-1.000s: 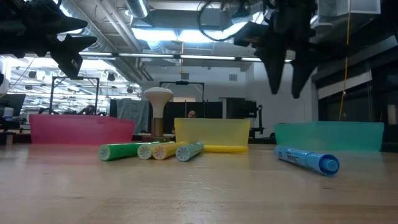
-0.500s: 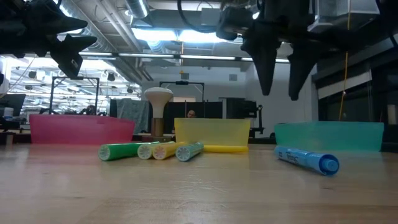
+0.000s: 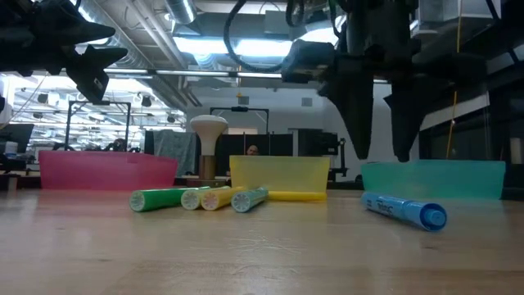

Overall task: Pick & Place Markers
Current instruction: Put the blue highlighter into the blue bin

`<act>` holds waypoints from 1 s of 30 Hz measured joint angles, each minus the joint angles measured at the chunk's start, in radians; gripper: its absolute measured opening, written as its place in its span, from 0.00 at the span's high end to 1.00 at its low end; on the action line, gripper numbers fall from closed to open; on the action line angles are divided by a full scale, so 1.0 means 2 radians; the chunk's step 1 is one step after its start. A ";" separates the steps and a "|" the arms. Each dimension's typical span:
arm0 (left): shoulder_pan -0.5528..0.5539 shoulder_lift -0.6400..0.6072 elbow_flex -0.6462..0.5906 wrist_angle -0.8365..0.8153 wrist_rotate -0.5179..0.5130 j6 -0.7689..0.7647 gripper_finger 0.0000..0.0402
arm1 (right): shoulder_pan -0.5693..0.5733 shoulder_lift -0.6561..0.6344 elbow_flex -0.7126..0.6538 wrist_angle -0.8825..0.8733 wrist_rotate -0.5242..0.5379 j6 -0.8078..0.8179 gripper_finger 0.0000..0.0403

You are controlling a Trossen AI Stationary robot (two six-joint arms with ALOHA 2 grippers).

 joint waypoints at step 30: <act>0.000 0.000 0.000 0.000 0.000 0.000 0.64 | 0.000 0.014 -0.084 0.099 -0.002 0.025 0.56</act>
